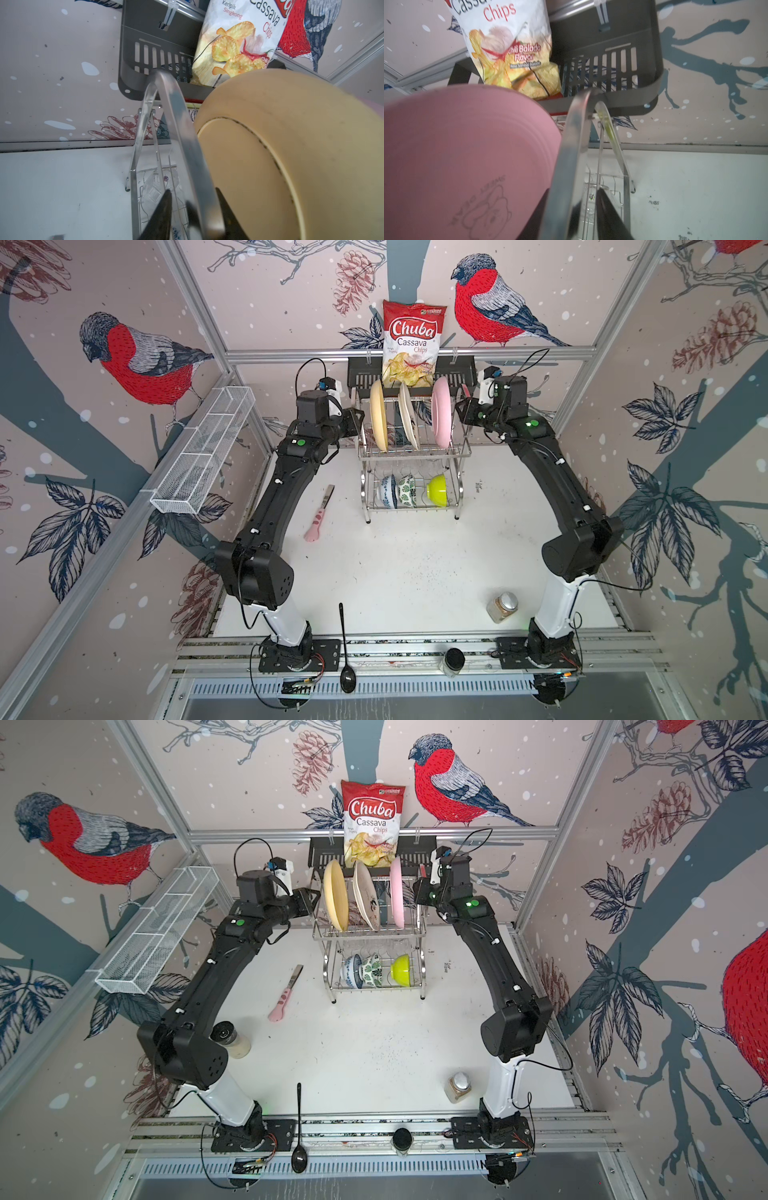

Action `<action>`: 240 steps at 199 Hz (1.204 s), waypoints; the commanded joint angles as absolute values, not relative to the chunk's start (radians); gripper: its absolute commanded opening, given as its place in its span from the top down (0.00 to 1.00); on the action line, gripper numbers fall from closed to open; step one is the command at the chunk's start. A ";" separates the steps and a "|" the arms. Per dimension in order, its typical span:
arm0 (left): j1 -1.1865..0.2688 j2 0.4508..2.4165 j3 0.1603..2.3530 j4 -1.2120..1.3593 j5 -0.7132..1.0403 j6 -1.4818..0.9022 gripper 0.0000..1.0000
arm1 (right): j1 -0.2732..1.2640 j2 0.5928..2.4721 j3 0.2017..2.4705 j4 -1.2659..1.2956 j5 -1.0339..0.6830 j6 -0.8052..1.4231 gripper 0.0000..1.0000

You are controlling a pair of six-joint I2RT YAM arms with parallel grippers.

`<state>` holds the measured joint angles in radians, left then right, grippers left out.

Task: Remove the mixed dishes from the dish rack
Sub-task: 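Grasp the pink plate rim with the right gripper while the left gripper withdraws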

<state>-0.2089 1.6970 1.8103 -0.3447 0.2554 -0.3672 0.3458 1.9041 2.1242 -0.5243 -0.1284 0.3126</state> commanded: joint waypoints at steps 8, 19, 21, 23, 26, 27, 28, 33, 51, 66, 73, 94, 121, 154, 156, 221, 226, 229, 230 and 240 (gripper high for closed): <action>-0.202 1.641 1.770 -0.405 0.184 -0.376 0.57 | 0.347 1.843 2.062 -0.519 -0.122 0.311 0.53; -0.202 1.611 1.746 -0.405 0.173 -0.377 0.54 | 0.347 1.807 2.026 -0.506 -0.117 0.315 0.48; -0.202 1.605 1.742 -0.405 0.171 -0.377 0.53 | 0.347 1.801 2.018 -0.503 -0.115 0.316 0.47; -0.202 1.599 1.737 -0.405 0.170 -0.377 0.52 | 0.347 1.793 2.010 -0.500 -0.115 0.316 0.46; -0.202 1.591 1.730 -0.405 0.166 -0.379 0.52 | 0.347 1.781 1.998 -0.495 -0.113 0.318 0.45; -0.202 1.589 1.727 -0.405 0.164 -0.379 0.51 | 0.347 1.777 1.994 -0.495 -0.113 0.319 0.45; -0.202 1.586 1.725 -0.405 0.162 -0.379 0.51 | 0.347 1.774 1.989 -0.493 -0.112 0.318 0.45; -0.202 1.571 1.713 -0.405 0.158 -0.379 0.50 | 0.347 1.757 1.973 -0.486 -0.109 0.320 0.44; -0.202 1.513 1.667 -0.407 0.147 -0.386 0.47 | 0.347 1.685 1.903 -0.467 -0.105 0.328 0.41; -0.202 1.461 1.620 -0.405 0.143 -0.391 0.44 | 0.347 1.620 1.839 -0.454 -0.098 0.336 0.39; -0.202 1.434 1.598 -0.405 0.144 -0.395 0.42 | 0.347 1.587 1.806 -0.447 -0.094 0.341 0.39; -0.202 1.349 1.518 -0.393 0.146 -0.403 0.37 | 0.348 1.483 1.699 -0.429 -0.082 0.353 0.38; -0.202 1.248 1.421 -0.398 0.147 -0.414 0.31 | 0.351 1.345 1.567 -0.400 -0.077 0.362 0.37; -0.202 1.135 1.293 -0.393 0.162 -0.437 0.26 | 0.378 1.222 1.471 -0.411 -0.081 0.361 0.37; -0.202 1.129 1.284 -0.392 0.163 -0.440 0.26 | 0.384 1.216 1.466 -0.413 -0.080 0.360 0.37; -0.202 0.975 1.108 -0.420 0.174 -0.458 0.21 | 0.498 1.230 1.541 -0.431 -0.057 0.327 0.39; -0.202 0.973 1.105 -0.423 0.172 -0.456 0.20 | 0.506 1.244 1.555 -0.430 -0.055 0.322 0.39; -0.202 0.973 1.101 -0.423 0.173 -0.454 0.20 | 0.512 1.248 1.564 -0.429 -0.054 0.320 0.40; -0.202 0.972 1.101 -0.423 0.172 -0.454 0.20 | 0.514 1.248 1.567 -0.428 -0.054 0.319 0.40; -0.202 0.972 1.094 -0.422 0.173 -0.453 0.20 | 0.530 1.292 1.594 -0.423 -0.050 0.306 0.40</action>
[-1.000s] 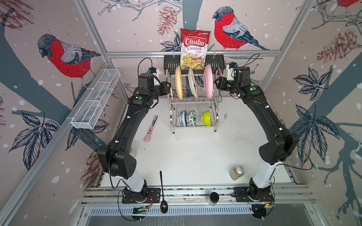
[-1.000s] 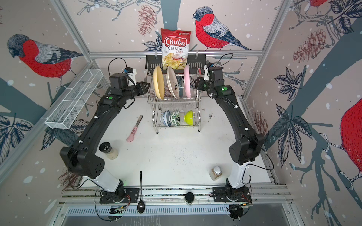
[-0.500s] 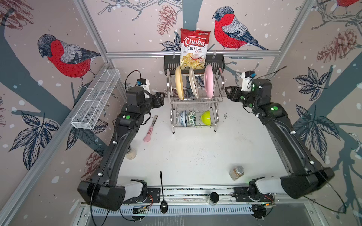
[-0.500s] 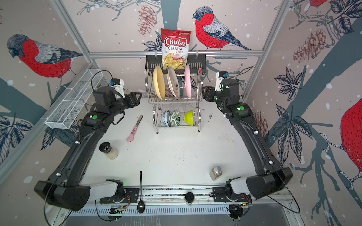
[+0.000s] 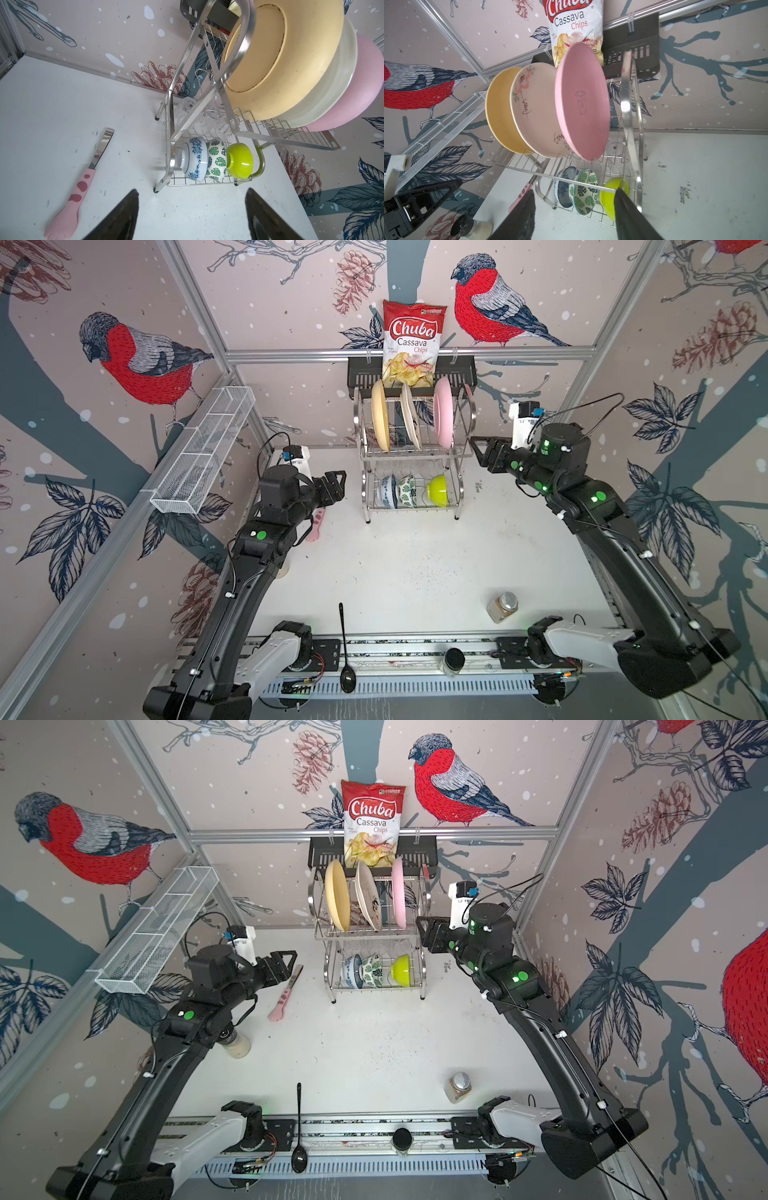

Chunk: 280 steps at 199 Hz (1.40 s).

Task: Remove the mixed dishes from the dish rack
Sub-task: 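Grasp the pink plate rim with the right gripper while the left gripper withdraws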

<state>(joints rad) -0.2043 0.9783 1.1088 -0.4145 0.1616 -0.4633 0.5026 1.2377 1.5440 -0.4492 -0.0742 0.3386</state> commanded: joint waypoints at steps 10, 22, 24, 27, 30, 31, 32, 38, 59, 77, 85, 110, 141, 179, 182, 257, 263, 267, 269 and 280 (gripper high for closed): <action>-0.202 0.972 1.086 -0.418 0.184 -0.454 0.19 | 0.546 1.324 1.624 -0.421 -0.045 0.295 0.41; -0.202 0.976 1.075 -0.407 0.197 -0.453 0.19 | 0.564 1.366 1.666 -0.425 -0.039 0.281 0.41; -0.202 0.976 1.073 -0.406 0.200 -0.454 0.19 | 0.566 1.372 1.672 -0.426 -0.038 0.279 0.41; -0.202 0.978 1.072 -0.405 0.203 -0.453 0.19 | 0.570 1.382 1.683 -0.428 -0.036 0.275 0.41; -0.202 0.980 1.069 -0.404 0.206 -0.453 0.18 | 0.573 1.392 1.694 -0.428 -0.035 0.272 0.41; -0.202 0.980 1.069 -0.402 0.207 -0.453 0.18 | 0.573 1.396 1.698 -0.430 -0.035 0.271 0.41; -0.202 0.981 1.068 -0.402 0.209 -0.453 0.18 | 0.574 1.399 1.701 -0.430 -0.034 0.269 0.41; -0.202 0.984 1.063 -0.399 0.216 -0.453 0.18 | 0.579 1.417 1.721 -0.433 -0.031 0.262 0.41; -0.202 0.998 1.052 -0.388 0.243 -0.449 0.17 | 0.593 1.483 1.787 -0.441 -0.009 0.237 0.42; -0.202 1.014 1.048 -0.390 0.255 -0.441 0.17 | 0.598 1.532 1.828 -0.445 0.021 0.215 0.43; -0.202 1.018 1.042 -0.384 0.263 -0.440 0.17 | 0.598 1.550 1.840 -0.445 0.039 0.209 0.44; -0.202 1.017 1.005 -0.354 0.280 -0.451 0.16 | 0.598 1.594 1.869 -0.439 0.091 0.196 0.47; -0.203 1.002 0.952 -0.330 0.277 -0.460 0.16 | 0.598 1.628 1.884 -0.425 0.093 0.177 0.48; -0.202 0.965 0.905 -0.330 0.270 -0.477 0.15 | 0.595 1.652 1.859 -0.379 0.099 0.155 0.53; -0.202 0.961 0.900 -0.329 0.269 -0.479 0.15 | 0.593 1.653 1.856 -0.373 0.098 0.155 0.54; -0.202 0.882 0.859 -0.402 0.230 -0.479 0.15 | 0.581 1.661 1.790 -0.256 0.069 0.159 0.68; -0.202 0.875 0.859 -0.406 0.229 -0.479 0.15 | 0.580 1.661 1.787 -0.254 0.069 0.160 0.69; -0.202 0.871 0.858 -0.406 0.228 -0.480 0.15 | 0.580 1.661 1.785 -0.252 0.068 0.159 0.70; -0.202 0.869 0.858 -0.408 0.227 -0.480 0.15 | 0.581 1.661 1.783 -0.252 0.069 0.159 0.70; -0.202 0.857 0.853 -0.410 0.226 -0.485 0.15 | 0.580 1.658 1.777 -0.247 0.068 0.158 0.74</action>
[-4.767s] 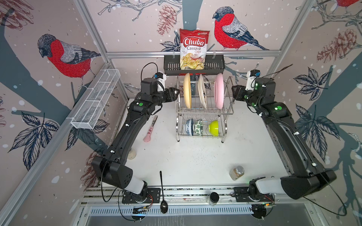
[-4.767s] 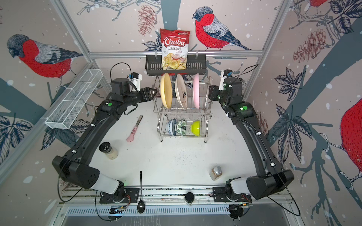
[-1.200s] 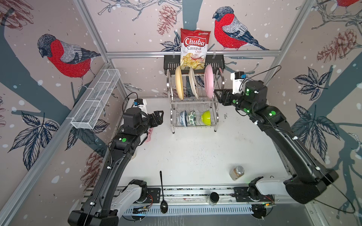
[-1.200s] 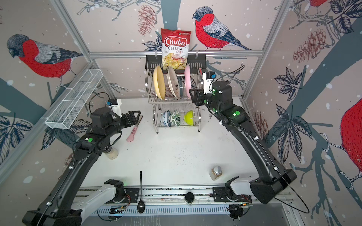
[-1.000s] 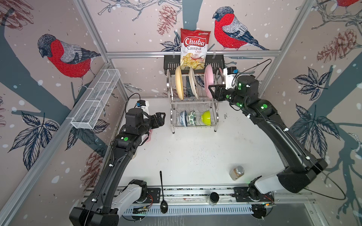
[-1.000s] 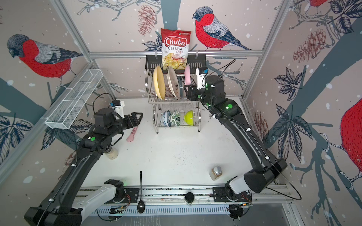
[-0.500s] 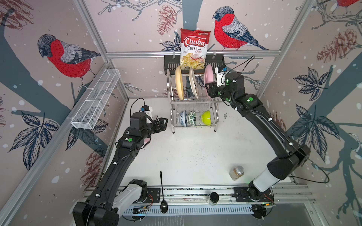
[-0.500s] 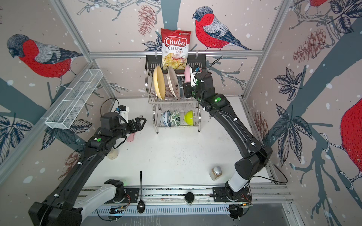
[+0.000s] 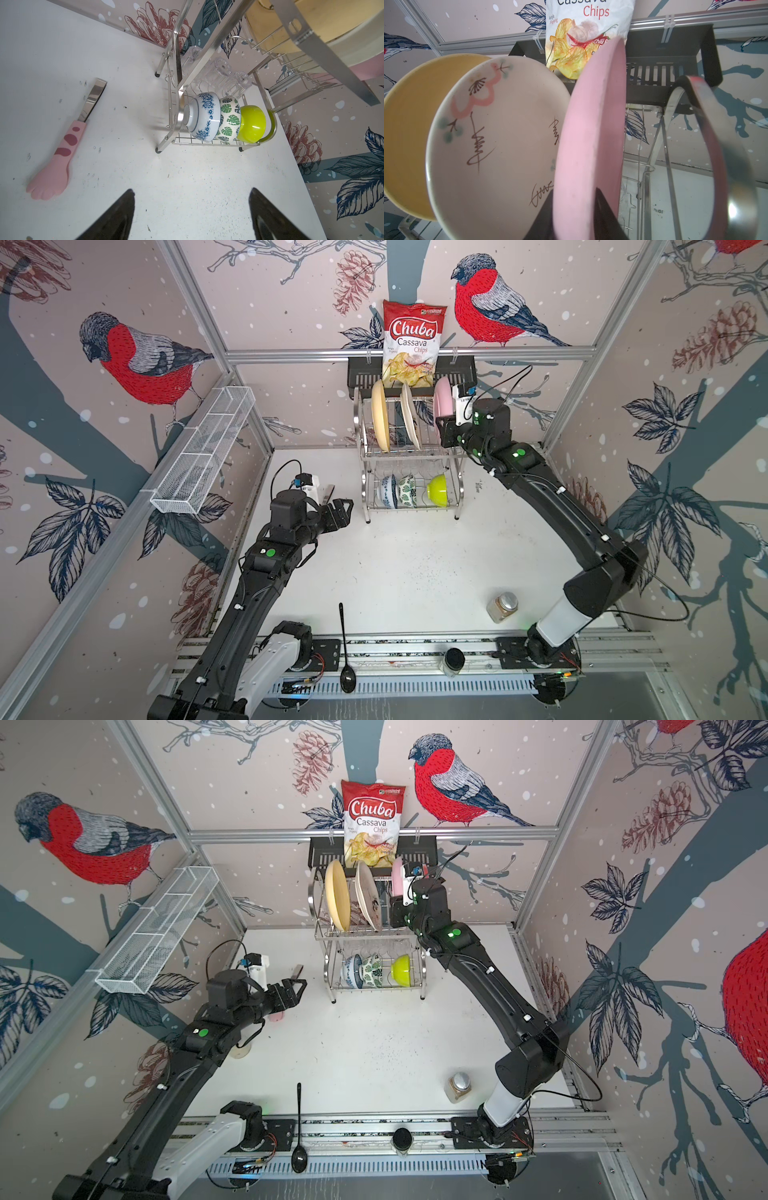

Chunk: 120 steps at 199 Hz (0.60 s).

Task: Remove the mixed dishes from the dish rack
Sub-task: 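Grasp the pink plate rim with the right gripper while the left gripper withdraws, then lift the pink plate out of the rack with the right gripper toward the robot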

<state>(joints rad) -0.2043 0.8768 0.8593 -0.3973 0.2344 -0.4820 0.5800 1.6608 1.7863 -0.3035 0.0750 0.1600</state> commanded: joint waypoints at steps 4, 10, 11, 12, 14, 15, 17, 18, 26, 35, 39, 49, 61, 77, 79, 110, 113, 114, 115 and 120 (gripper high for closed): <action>-0.202 0.854 0.853 -0.411 0.225 -0.486 0.15 | 0.580 1.657 1.774 -0.246 0.068 0.158 0.74; -0.202 0.847 0.849 -0.413 0.222 -0.488 0.15 | 0.579 1.656 1.771 -0.243 0.067 0.158 0.75; -0.202 0.846 0.849 -0.413 0.222 -0.489 0.15 | 0.580 1.656 1.771 -0.243 0.067 0.158 0.75; -0.202 0.845 0.848 -0.413 0.222 -0.489 0.15 | 0.580 1.655 1.770 -0.242 0.066 0.158 0.75; -0.202 0.843 0.847 -0.414 0.222 -0.488 0.15 | 0.579 1.655 1.769 -0.243 0.066 0.158 0.76; -0.202 0.843 0.847 -0.413 0.221 -0.490 0.15 | 0.578 1.655 1.769 -0.243 0.065 0.158 0.76; -0.202 0.840 0.847 -0.415 0.220 -0.490 0.15 | 0.578 1.654 1.769 -0.242 0.065 0.158 0.76; -0.202 0.840 0.847 -0.414 0.220 -0.491 0.15 | 0.578 1.654 1.768 -0.242 0.065 0.158 0.77; -0.202 0.833 0.844 -0.417 0.220 -0.494 0.15 | 0.578 1.652 1.766 -0.242 0.065 0.156 0.78; -0.202 0.827 0.841 -0.421 0.217 -0.498 0.14 | 0.578 1.647 1.763 -0.241 0.065 0.156 0.81; -0.202 0.824 0.840 -0.422 0.216 -0.499 0.14 | 0.578 1.645 1.761 -0.241 0.065 0.155 0.82; -0.202 0.819 0.835 -0.423 0.218 -0.503 0.14 | 0.577 1.638 1.757 -0.237 0.065 0.155 0.83; -0.202 0.814 0.833 -0.426 0.219 -0.507 0.14 | 0.577 1.630 1.752 -0.235 0.064 0.154 0.86; -0.202 0.810 0.833 -0.429 0.221 -0.510 0.14 | 0.577 1.617 1.746 -0.229 0.066 0.156 0.87; -0.202 0.810 0.832 -0.429 0.222 -0.511 0.14 | 0.577 1.615 1.745 -0.229 0.067 0.156 0.87; -0.202 0.802 0.829 -0.426 0.225 -0.521 0.14 | 0.577 1.591 1.749 -0.218 0.066 0.153 0.88; -0.202 0.801 0.828 -0.425 0.226 -0.522 0.14 | 0.577 1.591 1.751 -0.219 0.064 0.152 0.88; -0.202 0.801 0.828 -0.425 0.227 -0.522 0.14 | 0.577 1.590 1.752 -0.219 0.063 0.151 0.88; -0.202 0.801 0.828 -0.424 0.227 -0.522 0.14 | 0.576 1.590 1.753 -0.219 0.063 0.151 0.88; -0.202 0.799 0.826 -0.424 0.227 -0.525 0.14 | 0.577 1.587 1.758 -0.219 0.063 0.149 0.88</action>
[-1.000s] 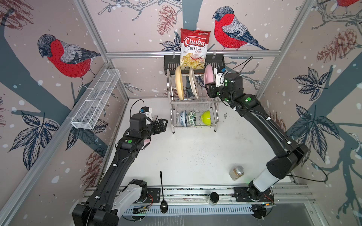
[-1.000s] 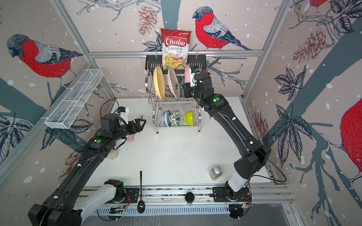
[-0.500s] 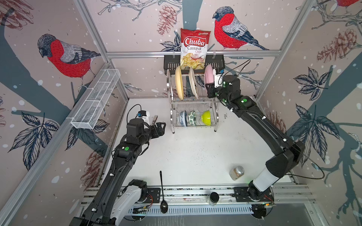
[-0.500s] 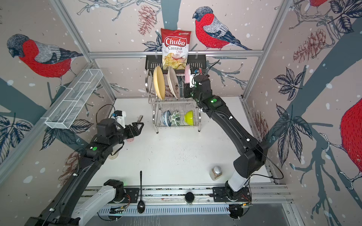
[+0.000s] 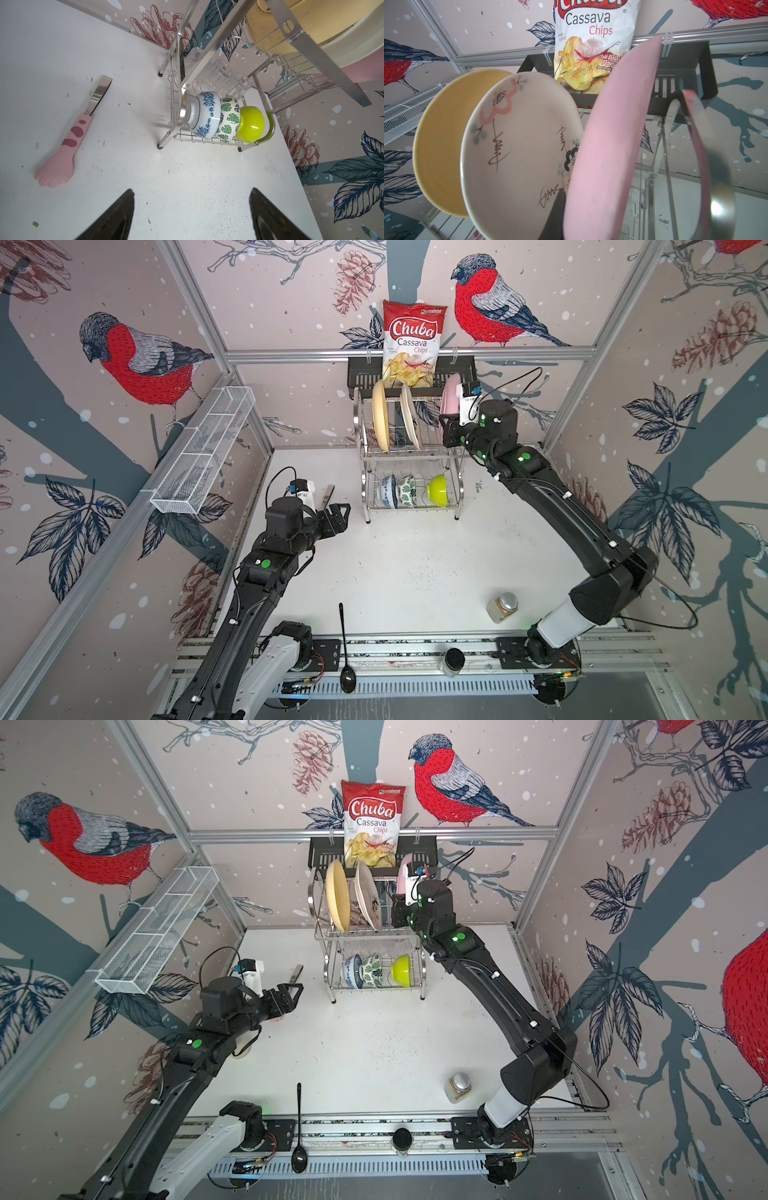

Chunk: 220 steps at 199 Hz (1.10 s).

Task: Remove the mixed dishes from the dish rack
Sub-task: 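Lift the pink plate out of the rack with the right gripper toward the robot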

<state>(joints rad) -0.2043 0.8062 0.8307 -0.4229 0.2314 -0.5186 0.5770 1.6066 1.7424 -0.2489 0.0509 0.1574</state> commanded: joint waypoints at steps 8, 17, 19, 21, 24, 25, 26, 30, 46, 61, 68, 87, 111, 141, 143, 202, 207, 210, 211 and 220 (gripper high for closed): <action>-0.202 0.796 0.824 -0.423 0.228 -0.528 0.14 | 0.577 1.584 1.769 -0.224 0.057 0.147 0.88; -0.202 0.792 0.823 -0.423 0.228 -0.532 0.14 | 0.577 1.581 1.783 -0.230 0.050 0.146 0.88; -0.202 0.792 0.822 -0.423 0.228 -0.532 0.14 | 0.577 1.580 1.787 -0.231 0.049 0.146 0.89; -0.202 0.790 0.822 -0.423 0.228 -0.532 0.14 | 0.577 1.579 1.790 -0.233 0.046 0.146 0.89; -0.202 0.790 0.822 -0.424 0.228 -0.533 0.14 | 0.577 1.578 1.793 -0.234 0.041 0.147 0.89; -0.202 0.790 0.822 -0.424 0.227 -0.533 0.14 | 0.577 1.577 1.795 -0.235 0.040 0.147 0.89; -0.202 0.790 0.822 -0.424 0.228 -0.532 0.14 | 0.577 1.576 1.796 -0.236 0.039 0.147 0.89; -0.202 0.789 0.821 -0.424 0.229 -0.534 0.14 | 0.577 1.574 1.801 -0.238 0.031 0.148 0.89; -0.202 0.783 0.819 -0.422 0.229 -0.538 0.14 | 0.578 1.556 1.809 -0.238 0.005 0.155 0.89; -0.202 0.781 0.817 -0.420 0.230 -0.542 0.14 | 0.583 1.530 1.807 -0.244 -0.012 0.164 0.90; -0.202 0.782 0.819 -0.420 0.229 -0.542 0.14 | 0.586 1.515 1.801 -0.245 -0.022 0.167 0.90; -0.202 0.785 0.830 -0.422 0.218 -0.538 0.14 | 0.605 1.463 1.767 -0.249 -0.034 0.171 0.90; -0.202 0.797 0.871 -0.441 0.187 -0.524 0.11 | 0.653 1.382 1.706 -0.258 -0.031 0.170 0.90; -0.202 0.811 0.912 -0.438 0.166 -0.517 0.04 | 0.776 1.283 1.609 -0.272 0.024 0.148 0.90; -0.202 0.813 0.914 -0.436 0.167 -0.516 0.04 | 0.787 1.276 1.602 -0.273 0.032 0.146 0.91; -0.195 0.893 0.989 -0.411 0.221 -0.515 0.03 | 1.104 1.104 1.422 -0.311 0.279 0.106 0.91; -0.194 0.902 0.992 -0.411 0.229 -0.517 0.03 | 1.127 1.097 1.414 -0.320 0.298 0.105 0.91; -0.192 0.907 0.992 -0.411 0.234 -0.516 0.03 | 1.140 1.092 1.410 -0.327 0.311 0.103 0.91; -0.192 0.909 0.992 -0.412 0.236 -0.516 0.03 | 1.145 1.091 1.409 -0.329 0.315 0.103 0.91; -0.190 0.927 1.042 -0.419 0.251 -0.517 0.03 | 1.182 1.084 1.399 -0.350 0.352 0.100 0.92</action>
